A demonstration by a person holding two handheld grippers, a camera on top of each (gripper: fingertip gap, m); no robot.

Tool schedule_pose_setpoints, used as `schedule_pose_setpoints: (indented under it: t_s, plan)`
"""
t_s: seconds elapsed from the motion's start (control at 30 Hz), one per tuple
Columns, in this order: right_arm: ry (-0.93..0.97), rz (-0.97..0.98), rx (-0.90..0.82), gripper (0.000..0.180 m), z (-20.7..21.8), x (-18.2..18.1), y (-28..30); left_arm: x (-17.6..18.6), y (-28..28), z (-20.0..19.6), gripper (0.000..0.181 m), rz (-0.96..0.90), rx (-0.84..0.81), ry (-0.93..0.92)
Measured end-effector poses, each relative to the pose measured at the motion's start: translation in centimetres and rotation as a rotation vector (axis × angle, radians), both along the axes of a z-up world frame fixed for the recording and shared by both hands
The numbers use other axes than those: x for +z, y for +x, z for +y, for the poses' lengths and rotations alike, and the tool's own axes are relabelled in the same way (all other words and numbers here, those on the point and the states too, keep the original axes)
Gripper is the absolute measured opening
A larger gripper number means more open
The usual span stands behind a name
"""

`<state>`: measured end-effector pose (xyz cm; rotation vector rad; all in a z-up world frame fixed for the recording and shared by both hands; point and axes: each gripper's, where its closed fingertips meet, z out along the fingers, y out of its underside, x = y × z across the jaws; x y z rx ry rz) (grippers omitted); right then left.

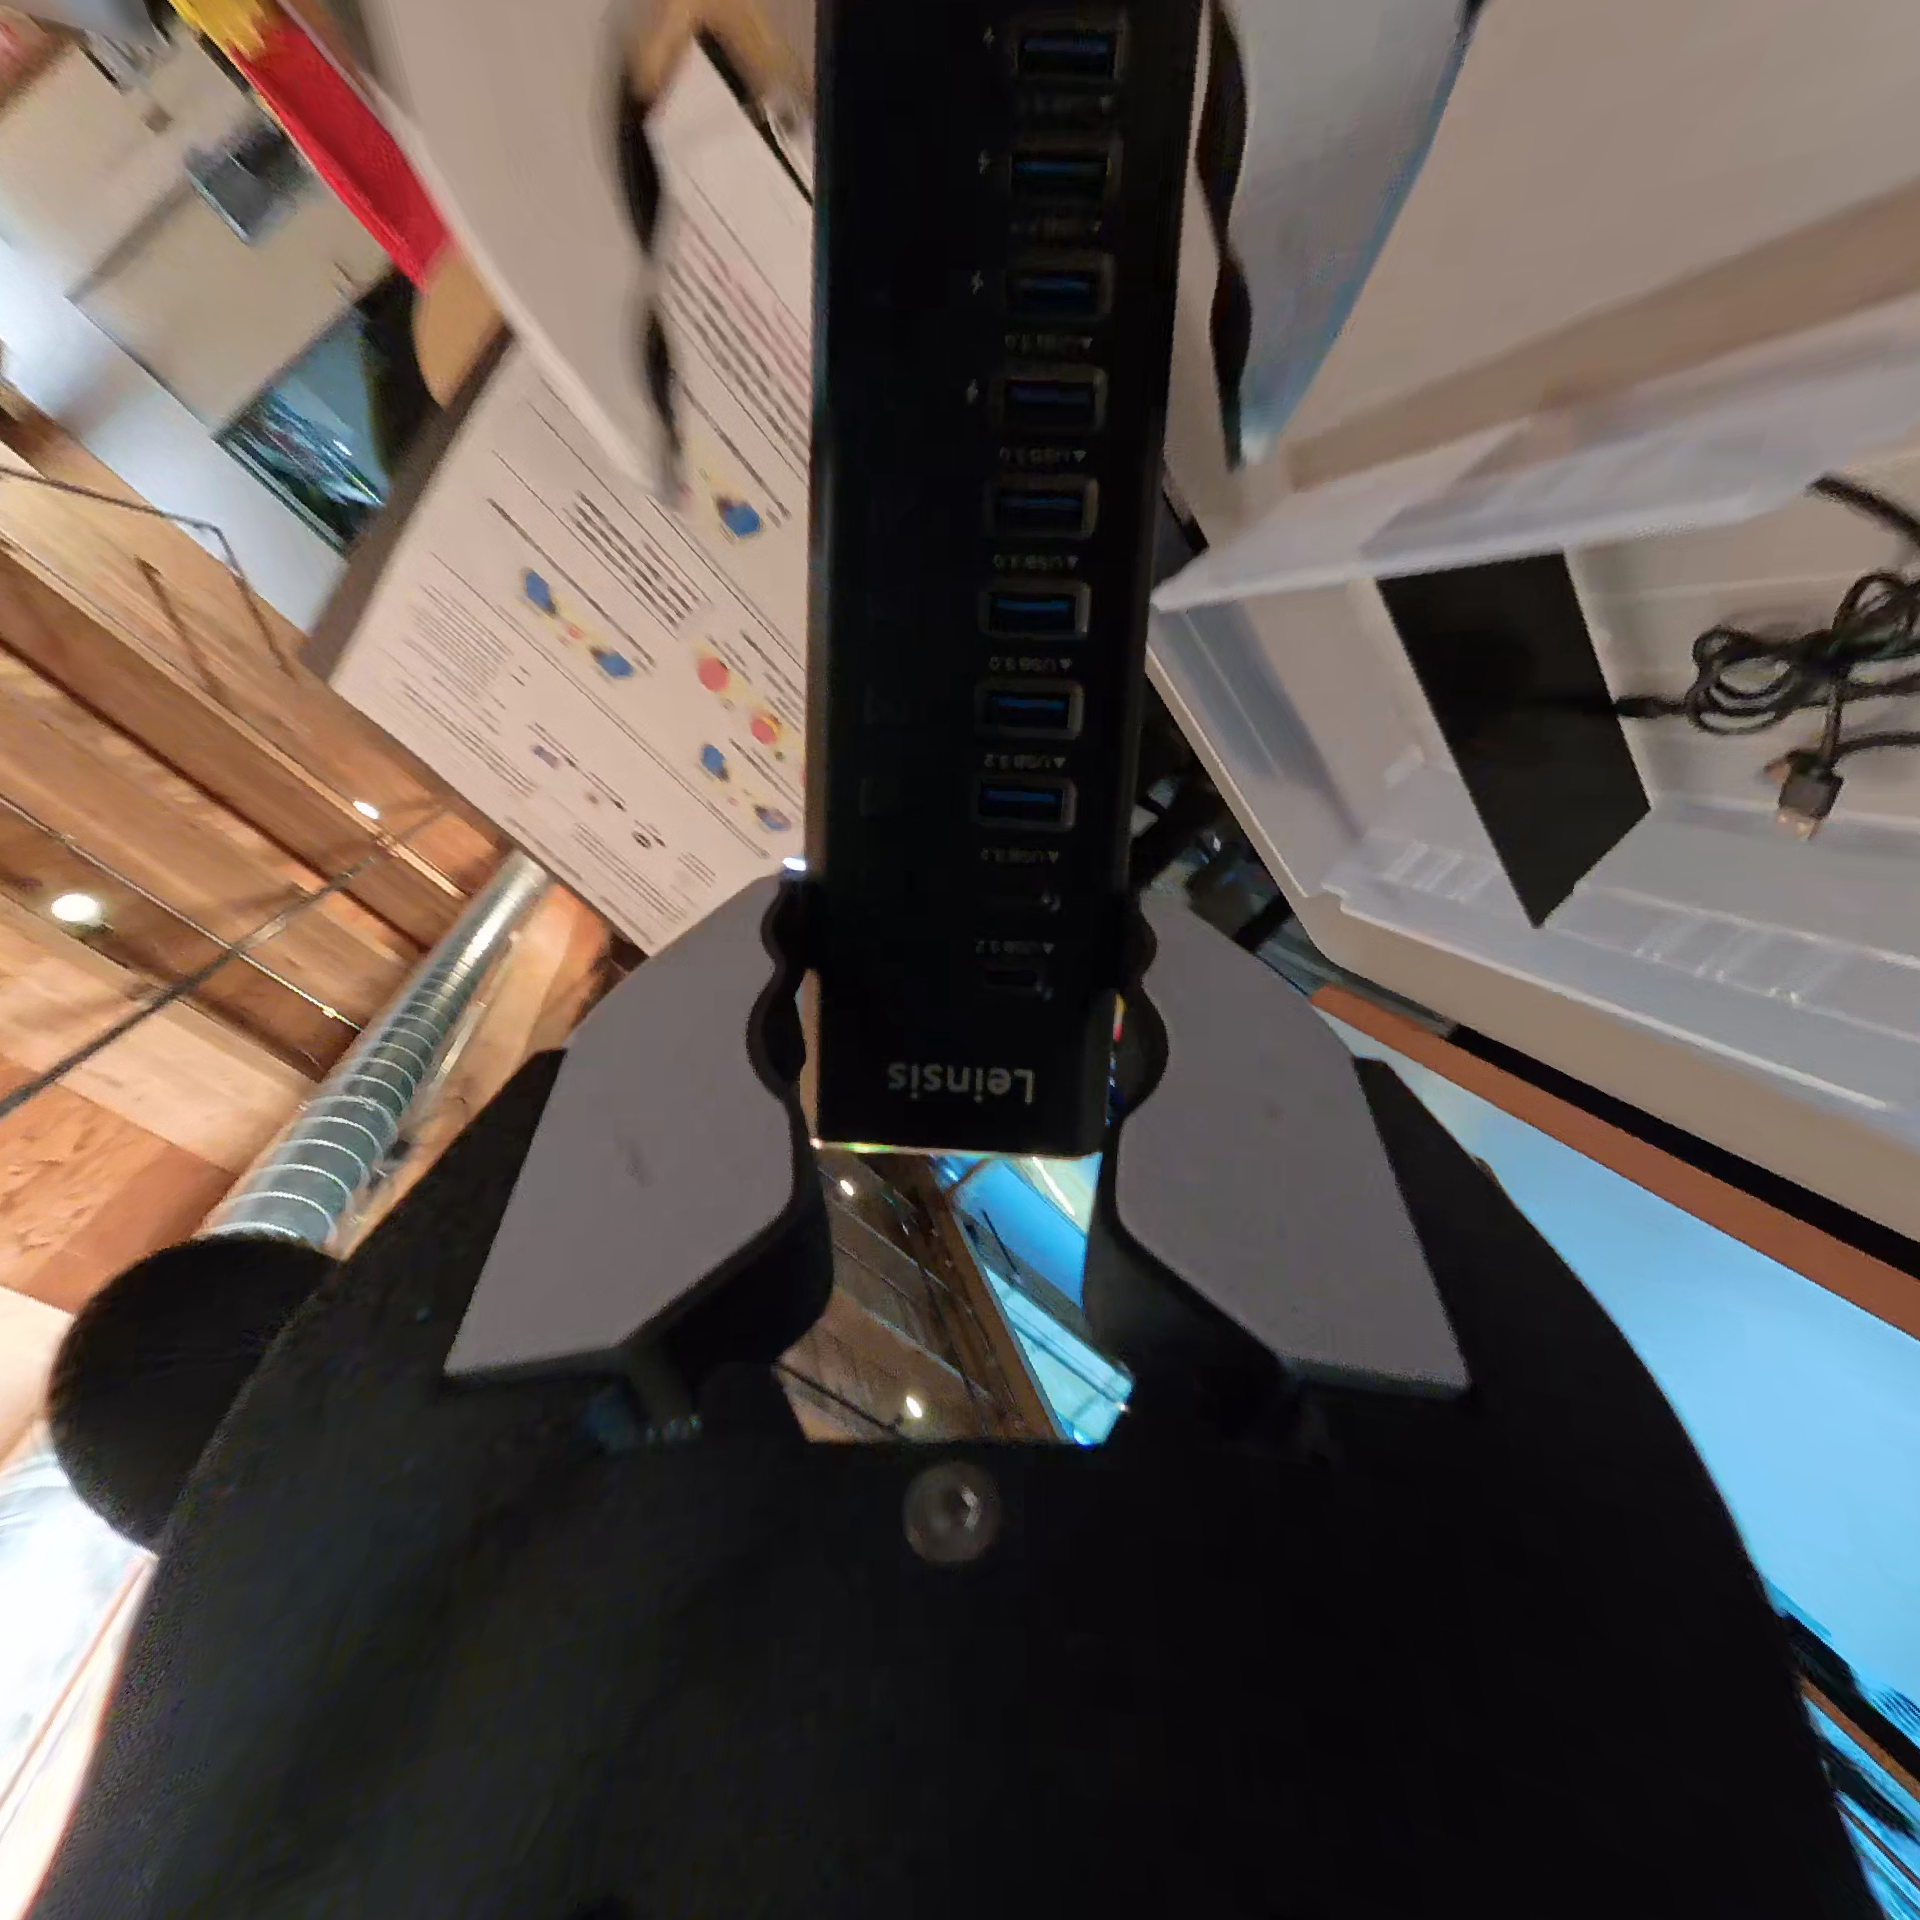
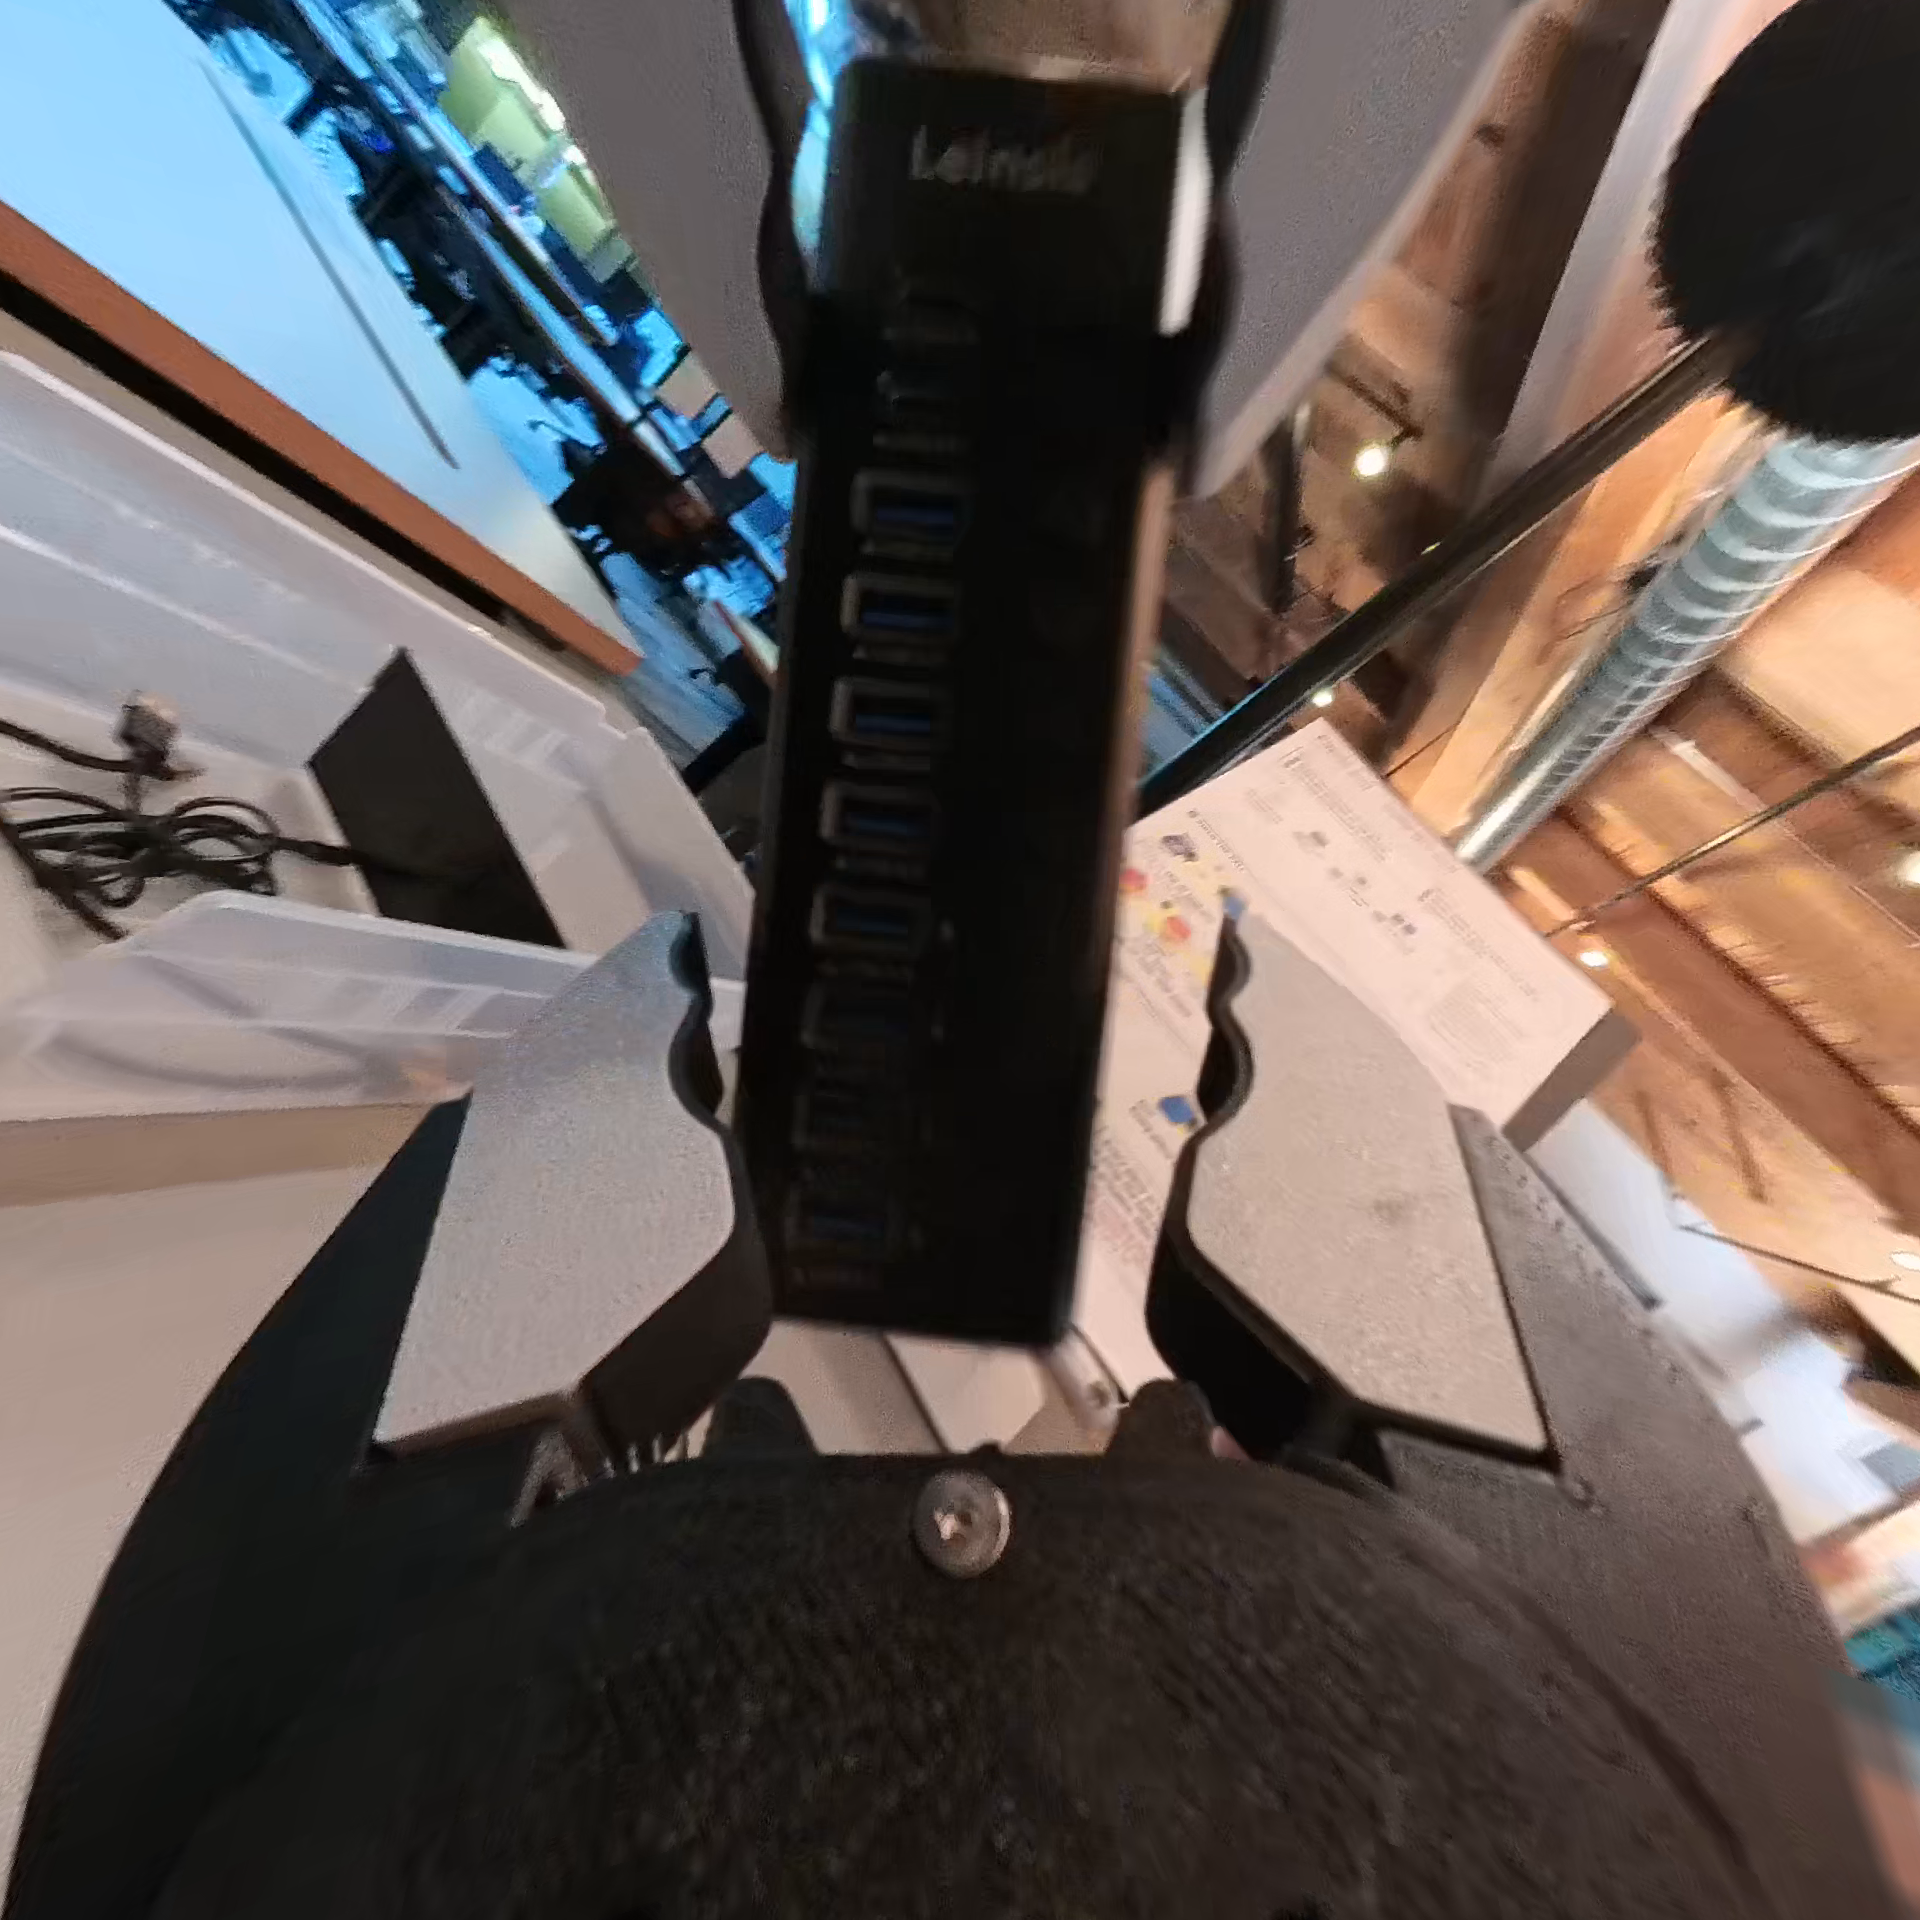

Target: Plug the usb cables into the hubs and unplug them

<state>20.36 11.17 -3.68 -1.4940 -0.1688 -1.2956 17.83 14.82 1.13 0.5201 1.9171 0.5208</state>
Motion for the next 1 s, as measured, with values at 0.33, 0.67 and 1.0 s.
schedule_pose_setpoints:
  t_s: [0.33, 0.67, 1.0]
  plan:
    - [-0.036, 0.064, -0.091, 0.075, -6.2, -2.4, -1.3, -0.8, -2.6, -6.7, 0.066, -0.079, -0.115, -0.231]
    - [0.054, 0.091, -0.124, 0.073, -9.0, -4.3, -1.4, -5.0, -4.1, -8.7, 0.088, 0.698, -0.022, -2.234]
    - [-0.135, 0.270, 0.024, 0.073, -6.4, -9.2, -3.8, -9.4, -3.8, -9.1, 0.027, 1.181, -0.414, -2.425]
